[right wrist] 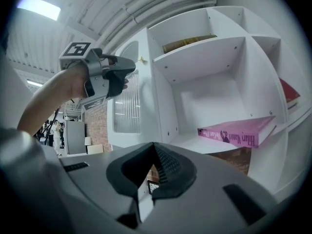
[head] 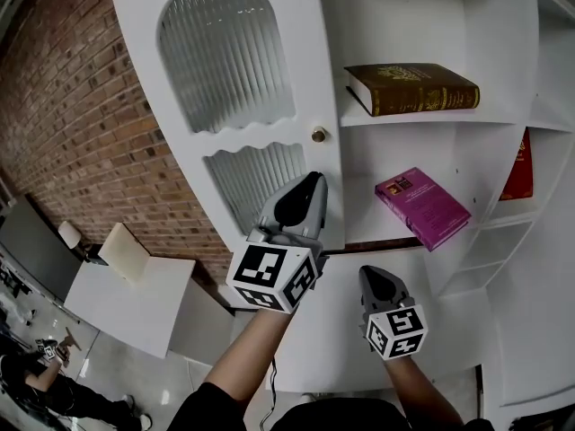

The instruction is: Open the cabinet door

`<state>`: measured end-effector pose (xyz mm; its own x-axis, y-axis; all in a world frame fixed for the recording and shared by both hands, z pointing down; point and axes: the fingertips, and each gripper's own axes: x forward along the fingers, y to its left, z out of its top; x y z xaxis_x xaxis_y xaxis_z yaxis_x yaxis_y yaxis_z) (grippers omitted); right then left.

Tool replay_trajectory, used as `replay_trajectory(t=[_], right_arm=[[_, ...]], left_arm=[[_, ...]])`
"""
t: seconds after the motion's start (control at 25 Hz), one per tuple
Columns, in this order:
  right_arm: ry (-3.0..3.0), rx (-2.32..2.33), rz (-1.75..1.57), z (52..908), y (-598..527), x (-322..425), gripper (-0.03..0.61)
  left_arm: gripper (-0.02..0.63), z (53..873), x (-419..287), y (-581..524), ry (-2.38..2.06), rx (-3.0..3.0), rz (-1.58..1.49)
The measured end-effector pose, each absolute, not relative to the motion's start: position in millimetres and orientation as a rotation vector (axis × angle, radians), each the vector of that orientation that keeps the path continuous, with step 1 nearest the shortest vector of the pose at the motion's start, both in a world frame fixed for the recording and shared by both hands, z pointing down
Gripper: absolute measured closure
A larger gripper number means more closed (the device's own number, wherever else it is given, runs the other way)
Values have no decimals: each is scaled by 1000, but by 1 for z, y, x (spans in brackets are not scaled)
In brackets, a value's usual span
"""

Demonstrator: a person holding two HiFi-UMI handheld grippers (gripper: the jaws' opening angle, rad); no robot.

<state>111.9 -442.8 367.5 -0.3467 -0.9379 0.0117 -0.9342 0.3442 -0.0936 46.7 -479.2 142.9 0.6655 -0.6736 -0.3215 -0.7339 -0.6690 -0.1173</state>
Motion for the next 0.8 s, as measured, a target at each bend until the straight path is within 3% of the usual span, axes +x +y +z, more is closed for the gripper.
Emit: replay_trajectory(t=[0.24, 0.56, 0.8], right_arm=[[2567, -1755, -113, 363, -453, 116, 577], [2573, -1743, -96, 357, -463, 122, 577], [2592, -1703, -113, 362, -462, 114, 577]], left_arm=[[588, 117, 54, -485, 1144, -2602, 419], [483, 101, 55, -490, 1184, -2537, 441], [469, 84, 60, -498, 1228, -2446, 411]])
